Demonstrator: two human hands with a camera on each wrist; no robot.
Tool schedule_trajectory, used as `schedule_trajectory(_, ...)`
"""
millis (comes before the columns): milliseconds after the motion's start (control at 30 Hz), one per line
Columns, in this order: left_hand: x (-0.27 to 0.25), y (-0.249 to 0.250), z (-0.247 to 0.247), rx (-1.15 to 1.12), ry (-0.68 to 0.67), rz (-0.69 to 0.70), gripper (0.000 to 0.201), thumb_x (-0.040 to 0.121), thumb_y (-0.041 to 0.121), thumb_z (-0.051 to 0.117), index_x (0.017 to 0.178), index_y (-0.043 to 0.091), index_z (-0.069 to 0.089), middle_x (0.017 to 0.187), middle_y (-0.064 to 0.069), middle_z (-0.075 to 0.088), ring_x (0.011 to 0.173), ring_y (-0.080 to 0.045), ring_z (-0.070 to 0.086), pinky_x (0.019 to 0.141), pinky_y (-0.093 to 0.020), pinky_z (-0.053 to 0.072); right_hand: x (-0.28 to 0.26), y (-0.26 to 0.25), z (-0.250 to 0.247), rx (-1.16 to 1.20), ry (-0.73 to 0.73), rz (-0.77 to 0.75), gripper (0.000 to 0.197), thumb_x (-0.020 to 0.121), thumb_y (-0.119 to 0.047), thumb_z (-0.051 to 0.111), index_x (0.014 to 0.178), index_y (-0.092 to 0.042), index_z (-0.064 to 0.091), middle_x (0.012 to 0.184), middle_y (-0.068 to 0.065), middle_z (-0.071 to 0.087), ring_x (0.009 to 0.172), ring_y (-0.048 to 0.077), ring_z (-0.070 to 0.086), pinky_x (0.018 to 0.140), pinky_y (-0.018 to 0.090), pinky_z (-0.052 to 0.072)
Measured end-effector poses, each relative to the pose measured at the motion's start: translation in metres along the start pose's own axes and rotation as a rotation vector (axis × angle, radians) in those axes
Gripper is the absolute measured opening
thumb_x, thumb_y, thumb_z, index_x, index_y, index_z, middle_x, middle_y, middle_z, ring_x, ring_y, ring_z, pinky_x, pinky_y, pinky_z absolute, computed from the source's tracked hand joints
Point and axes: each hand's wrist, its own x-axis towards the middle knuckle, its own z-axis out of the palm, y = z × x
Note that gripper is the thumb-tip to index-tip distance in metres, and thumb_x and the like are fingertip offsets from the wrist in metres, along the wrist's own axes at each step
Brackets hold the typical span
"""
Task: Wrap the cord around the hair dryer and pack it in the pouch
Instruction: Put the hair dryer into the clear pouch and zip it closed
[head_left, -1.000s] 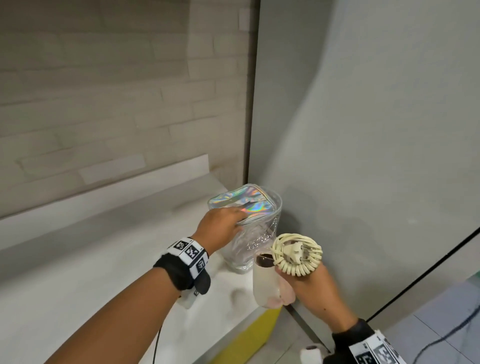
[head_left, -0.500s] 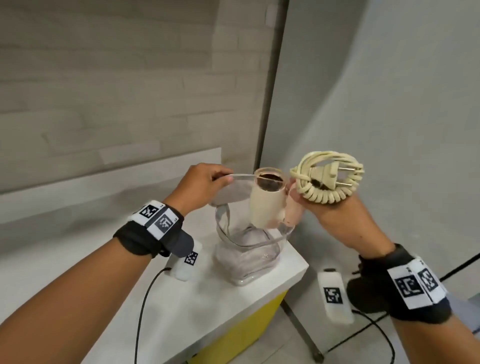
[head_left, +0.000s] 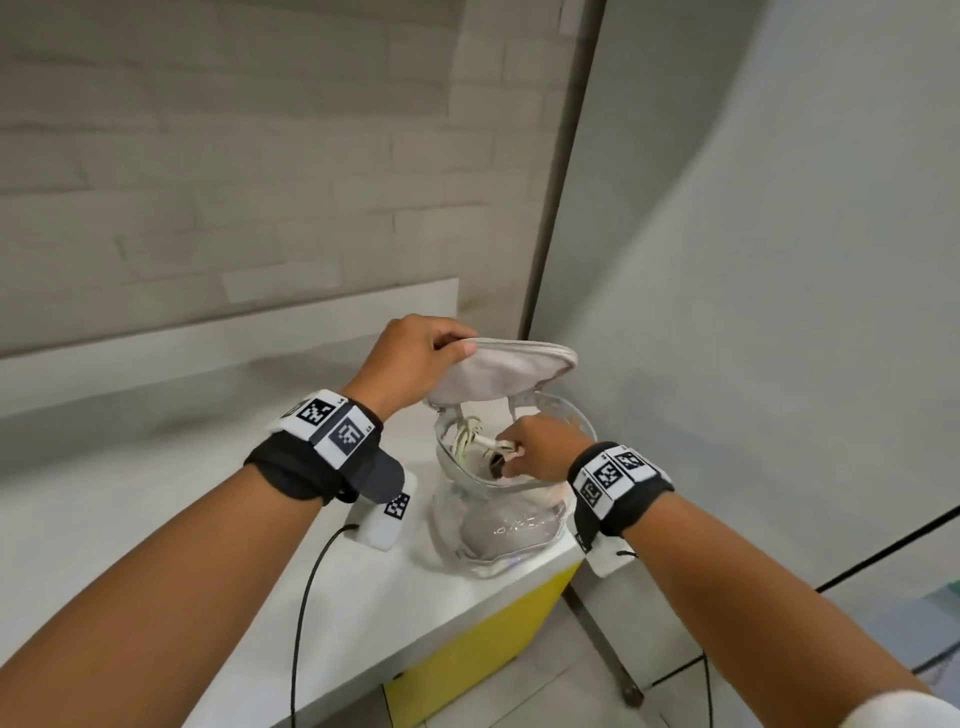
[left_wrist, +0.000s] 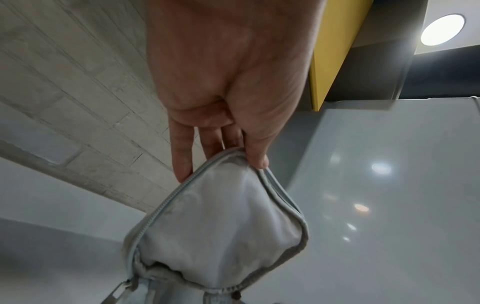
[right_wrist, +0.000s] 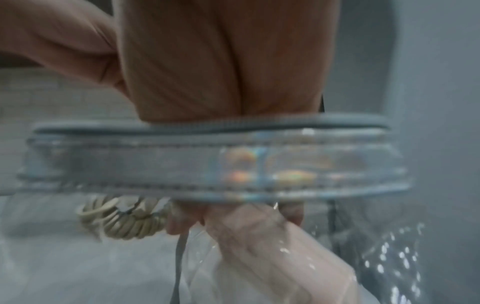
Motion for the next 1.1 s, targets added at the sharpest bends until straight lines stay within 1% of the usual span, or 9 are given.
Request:
schedule_trajectory(133, -0.003, -0.001, 0.003, -0.011, -0.005, 0.014, 0.016, 0.090, 0.028, 0.064, 0.101, 0.024, 0.075, 0.103, 0.007, 0.073, 0.098, -0.012, 0.065, 0.087, -0.031, 0.053, 0.004, 0.004, 0.007, 0.055, -0.088, 0.031, 0.023, 0.074, -0.024, 0.077, 0.096, -0.016, 0.073, 0.083, 0.003, 0.068, 0.077, 0.020, 0.058, 0.061, 0.022, 0.039)
schedule_trajectory(267, -0.008, 0.005, 0.007, -0.046, -0.011, 0.029, 0.014, 0.088, 0.027, 0.067, 0.099, 0.026, 0.076, 0.097, 0.009, 0.074, 0.093, -0.008, 0.067, 0.081, -0.026, 0.054, -0.002, 0.001, -0.017, 0.116, -0.101, 0.053, 0.042, 0.081, -0.035, 0.071, 0.120, -0.022, 0.065, 0.109, -0.004, 0.067, 0.101, 0.014, 0.060, 0.091, 0.028, 0.045)
schedule_trajectory(400, -0.022, 0.007, 0.013, -0.149, -0.144, 0.032, 0.017, 0.080, 0.022, 0.077, 0.095, 0.029, 0.075, 0.087, 0.017, 0.073, 0.081, 0.003, 0.067, 0.077, -0.017, 0.052, -0.033, -0.006, -0.065, 0.176, 0.137, 0.072, 0.014, 0.086, -0.019, 0.060, 0.077, -0.017, 0.071, 0.076, -0.003, 0.068, 0.074, 0.018, 0.062, 0.067, 0.027, 0.048)
schedule_trajectory(533, -0.040, -0.005, 0.031, 0.062, -0.276, 0.107, 0.032, 0.070, 0.038, 0.082, 0.100, 0.034, 0.075, 0.094, 0.015, 0.074, 0.086, -0.001, 0.066, 0.079, -0.024, 0.052, -0.056, -0.005, -0.093, 0.256, 0.559, 0.116, 0.013, 0.084, -0.016, 0.057, 0.077, -0.020, 0.068, 0.064, -0.003, 0.061, 0.064, 0.019, 0.055, 0.060, 0.028, 0.046)
schedule_trajectory(600, -0.051, -0.013, 0.043, 0.229, -0.341, 0.201, 0.037, 0.066, 0.047, 0.081, 0.101, 0.037, 0.073, 0.099, 0.016, 0.073, 0.088, -0.003, 0.064, 0.078, -0.026, 0.051, -0.050, -0.005, -0.084, 0.195, 0.411, 0.009, 0.016, 0.088, -0.020, 0.060, 0.099, -0.019, 0.071, 0.088, 0.001, 0.069, 0.079, 0.019, 0.060, 0.075, 0.030, 0.048)
schedule_trajectory(667, -0.059, -0.022, 0.049, 0.096, -0.334, 0.227, 0.044, 0.063, 0.045, 0.084, 0.104, 0.033, 0.073, 0.104, 0.015, 0.071, 0.093, -0.002, 0.063, 0.082, -0.024, 0.051, -0.042, -0.002, -0.056, 0.120, 0.138, -0.037, 0.029, 0.093, -0.027, 0.058, 0.121, -0.022, 0.064, 0.116, 0.000, 0.066, 0.099, 0.019, 0.060, 0.084, 0.027, 0.044)
schedule_trajectory(800, -0.042, -0.055, 0.045, -0.206, 0.050, -0.039, 0.035, 0.086, 0.023, 0.071, 0.119, 0.018, 0.062, 0.122, 0.008, 0.062, 0.113, -0.005, 0.056, 0.097, -0.022, 0.044, -0.035, 0.001, -0.020, 0.120, 0.109, -0.074, 0.015, 0.091, -0.029, 0.058, 0.098, -0.018, 0.066, 0.096, 0.000, 0.065, 0.087, 0.020, 0.057, 0.075, 0.028, 0.042)
schedule_trajectory(933, -0.028, -0.084, 0.049, -0.473, -0.293, -0.440, 0.031, 0.103, 0.016, 0.042, 0.132, 0.015, 0.052, 0.126, -0.001, 0.060, 0.117, -0.020, 0.056, 0.093, -0.035, 0.044, -0.027, -0.004, -0.016, 0.066, 0.194, -0.159, 0.022, 0.088, -0.036, 0.062, 0.085, -0.016, 0.068, 0.083, 0.002, 0.064, 0.084, 0.022, 0.056, 0.079, 0.033, 0.044)
schedule_trajectory(1100, -0.027, -0.092, 0.046, -0.643, -0.466, -0.463, 0.026, 0.100, 0.011, 0.045, 0.114, 0.017, 0.066, 0.100, 0.000, 0.070, 0.090, -0.013, 0.063, 0.078, -0.030, 0.051, -0.024, -0.011, -0.014, 0.147, 0.089, -0.053, 0.025, 0.091, -0.036, 0.061, 0.097, -0.013, 0.055, 0.088, -0.001, 0.053, 0.080, 0.020, 0.047, 0.066, 0.026, 0.028)
